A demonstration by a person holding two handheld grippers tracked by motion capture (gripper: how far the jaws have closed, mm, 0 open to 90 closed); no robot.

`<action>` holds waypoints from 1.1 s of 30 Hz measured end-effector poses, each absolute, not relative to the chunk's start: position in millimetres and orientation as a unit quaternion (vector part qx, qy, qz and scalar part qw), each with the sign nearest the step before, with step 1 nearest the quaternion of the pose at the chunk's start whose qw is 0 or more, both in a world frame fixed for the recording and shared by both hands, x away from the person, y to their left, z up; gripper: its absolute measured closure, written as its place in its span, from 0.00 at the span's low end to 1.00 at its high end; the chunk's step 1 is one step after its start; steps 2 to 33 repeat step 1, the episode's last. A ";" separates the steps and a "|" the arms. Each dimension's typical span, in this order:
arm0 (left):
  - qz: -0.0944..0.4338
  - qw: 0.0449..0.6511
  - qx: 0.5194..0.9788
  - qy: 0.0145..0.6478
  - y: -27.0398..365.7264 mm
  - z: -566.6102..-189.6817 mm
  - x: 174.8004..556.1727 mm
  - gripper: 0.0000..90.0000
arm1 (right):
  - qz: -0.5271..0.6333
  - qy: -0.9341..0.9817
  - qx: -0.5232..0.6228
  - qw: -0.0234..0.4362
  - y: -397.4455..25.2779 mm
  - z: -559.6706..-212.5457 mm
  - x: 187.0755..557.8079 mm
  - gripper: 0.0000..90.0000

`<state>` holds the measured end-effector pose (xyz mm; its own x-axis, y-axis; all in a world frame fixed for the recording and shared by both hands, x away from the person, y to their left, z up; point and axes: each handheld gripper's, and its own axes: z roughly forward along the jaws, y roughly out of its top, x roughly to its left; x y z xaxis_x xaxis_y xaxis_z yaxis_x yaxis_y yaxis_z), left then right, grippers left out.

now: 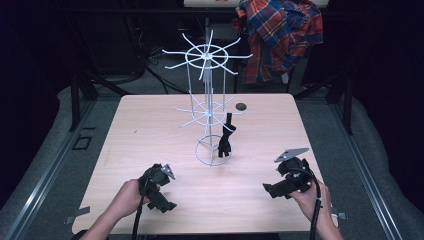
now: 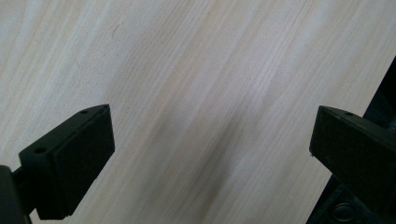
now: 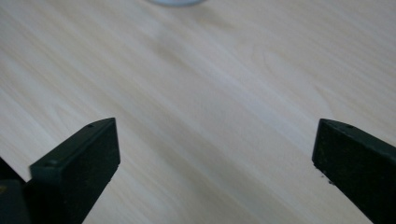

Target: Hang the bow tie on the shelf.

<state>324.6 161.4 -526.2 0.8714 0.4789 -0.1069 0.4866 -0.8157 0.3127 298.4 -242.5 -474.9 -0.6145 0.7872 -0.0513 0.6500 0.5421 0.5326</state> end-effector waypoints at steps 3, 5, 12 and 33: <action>-0.012 0.167 0.953 0.253 161.4 -526.2 324.6 0.00 | 0.239 0.866 0.415 0.144 -242.5 -474.9 298.4 0.00; -0.012 0.167 0.953 0.253 161.4 -526.2 324.6 0.00 | 0.239 0.866 0.415 0.144 -242.5 -474.9 298.4 0.00; -0.012 0.167 0.953 0.253 161.4 -526.2 324.6 0.00 | 0.239 0.866 0.415 0.144 -242.5 -474.9 298.4 0.00; -0.012 0.167 0.953 0.253 161.4 -526.2 324.6 0.00 | 0.239 0.866 0.415 0.144 -242.5 -474.9 298.4 0.00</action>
